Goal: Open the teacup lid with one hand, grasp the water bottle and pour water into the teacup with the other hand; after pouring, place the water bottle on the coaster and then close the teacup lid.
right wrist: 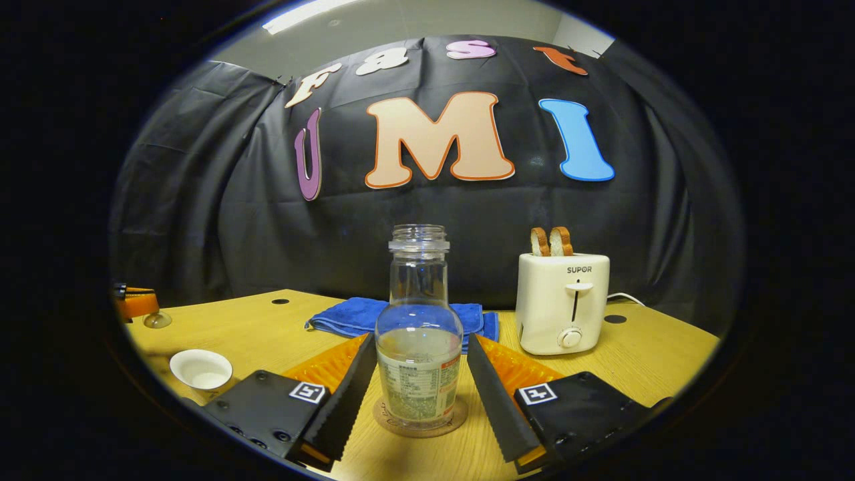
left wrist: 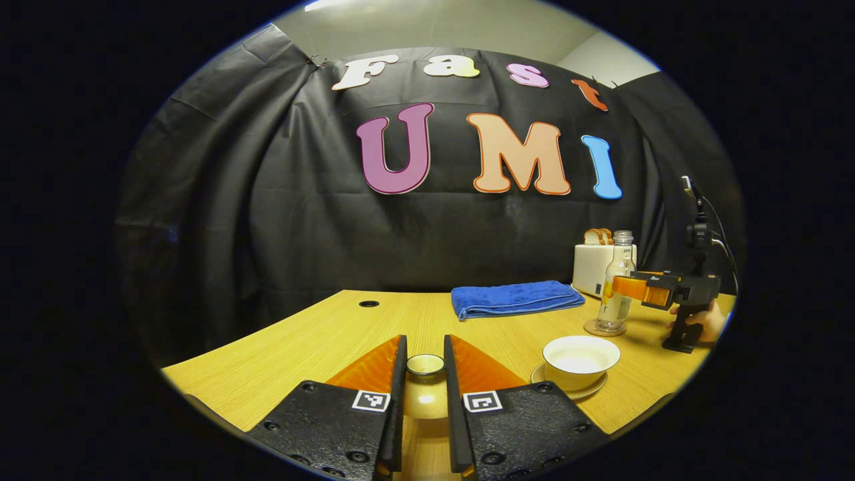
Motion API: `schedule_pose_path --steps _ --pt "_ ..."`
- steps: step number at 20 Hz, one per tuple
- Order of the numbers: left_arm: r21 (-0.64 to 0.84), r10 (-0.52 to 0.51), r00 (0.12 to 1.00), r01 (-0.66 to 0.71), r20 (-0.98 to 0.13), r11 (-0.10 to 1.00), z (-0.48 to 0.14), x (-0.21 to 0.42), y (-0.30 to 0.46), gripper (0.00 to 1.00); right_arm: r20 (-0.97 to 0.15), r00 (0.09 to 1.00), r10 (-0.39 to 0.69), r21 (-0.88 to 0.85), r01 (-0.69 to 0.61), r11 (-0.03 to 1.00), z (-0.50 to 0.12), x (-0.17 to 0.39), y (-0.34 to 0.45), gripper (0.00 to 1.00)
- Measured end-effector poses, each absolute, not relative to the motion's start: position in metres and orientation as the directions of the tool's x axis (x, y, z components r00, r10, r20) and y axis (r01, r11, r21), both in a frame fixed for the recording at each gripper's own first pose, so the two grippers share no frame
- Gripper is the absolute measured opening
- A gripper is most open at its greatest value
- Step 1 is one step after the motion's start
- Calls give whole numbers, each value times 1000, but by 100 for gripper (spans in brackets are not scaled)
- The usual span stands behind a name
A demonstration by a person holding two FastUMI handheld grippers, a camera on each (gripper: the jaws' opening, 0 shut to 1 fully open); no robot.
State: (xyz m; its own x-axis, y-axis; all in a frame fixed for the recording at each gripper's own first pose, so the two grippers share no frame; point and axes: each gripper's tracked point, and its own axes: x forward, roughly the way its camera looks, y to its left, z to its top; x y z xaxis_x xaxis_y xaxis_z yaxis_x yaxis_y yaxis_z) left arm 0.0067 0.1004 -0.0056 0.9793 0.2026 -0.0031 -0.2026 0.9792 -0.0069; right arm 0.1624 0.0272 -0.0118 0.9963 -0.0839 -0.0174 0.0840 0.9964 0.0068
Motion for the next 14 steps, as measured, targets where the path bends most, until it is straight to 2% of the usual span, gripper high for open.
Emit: schedule_pose_path --steps 3,4,6,7,12,13,14 --pt "-7 189 982 -189 -2 982 -5 9 95 25 -15 996 -86 5 86 996 -10 149 26 88" --pt "-7 185 983 -185 -2 983 -6 8 94 25 -14 996 -85 5 85 996 -10 145 26 93" --pt "-8 176 984 -176 -2 984 -7 9 89 25 -13 997 -79 6 79 997 -8 135 27 93" --pt "-9 168 986 -168 -1 986 -6 10 84 25 -13 997 -76 6 76 997 -8 129 28 88" --pt "-7 93 996 -93 1 996 -6 21 41 25 -11 998 -65 6 65 998 -6 100 26 88" --pt "-6 81 997 -81 3 997 -5 24 33 25 -7 997 -71 5 71 997 -6 93 24 84" --pt "-7 64 998 -64 4 998 -5 27 23 25 -7 997 -75 5 75 997 -5 88 23 88"
